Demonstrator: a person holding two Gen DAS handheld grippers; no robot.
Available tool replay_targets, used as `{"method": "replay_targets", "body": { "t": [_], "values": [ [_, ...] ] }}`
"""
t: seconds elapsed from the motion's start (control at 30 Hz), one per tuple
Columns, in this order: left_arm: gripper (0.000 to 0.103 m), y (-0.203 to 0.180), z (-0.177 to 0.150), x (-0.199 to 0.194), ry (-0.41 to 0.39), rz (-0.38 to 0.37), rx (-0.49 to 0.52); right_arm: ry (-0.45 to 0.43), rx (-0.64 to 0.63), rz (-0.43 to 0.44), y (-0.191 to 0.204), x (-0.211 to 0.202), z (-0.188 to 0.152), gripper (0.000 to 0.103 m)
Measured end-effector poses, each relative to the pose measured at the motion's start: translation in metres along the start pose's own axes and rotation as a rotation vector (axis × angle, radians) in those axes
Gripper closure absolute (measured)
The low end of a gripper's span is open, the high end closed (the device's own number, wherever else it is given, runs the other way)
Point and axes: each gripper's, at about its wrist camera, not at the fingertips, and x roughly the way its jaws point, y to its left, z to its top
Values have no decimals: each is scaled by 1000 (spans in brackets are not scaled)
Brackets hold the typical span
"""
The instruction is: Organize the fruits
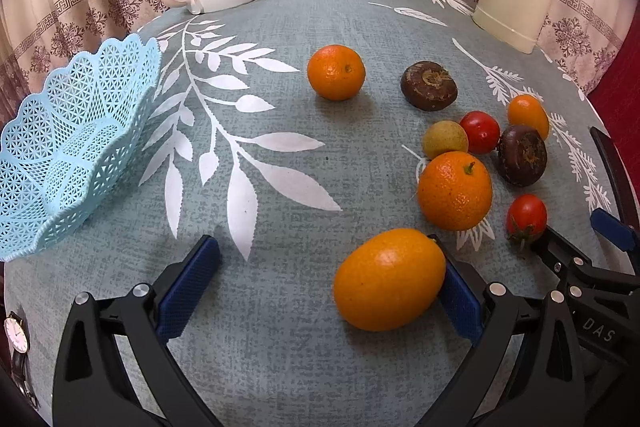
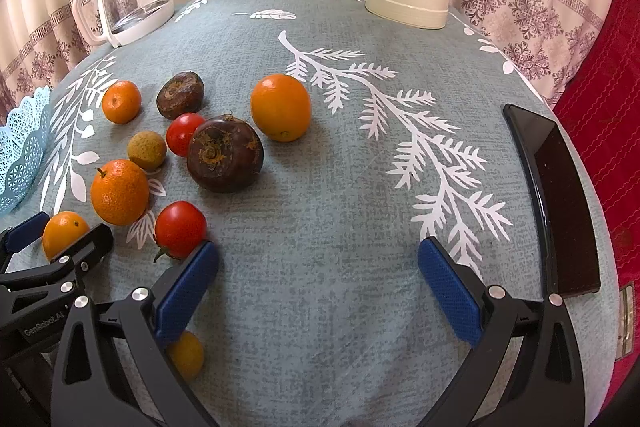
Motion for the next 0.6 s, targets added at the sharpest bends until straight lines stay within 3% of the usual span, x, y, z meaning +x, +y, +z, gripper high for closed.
{"method": "replay_targets", "body": {
  "t": [0.6],
  "values": [
    [2, 0, 1, -2, 0, -3, -1, 3, -16, 5, 4, 1, -3, 5]
  ]
}}
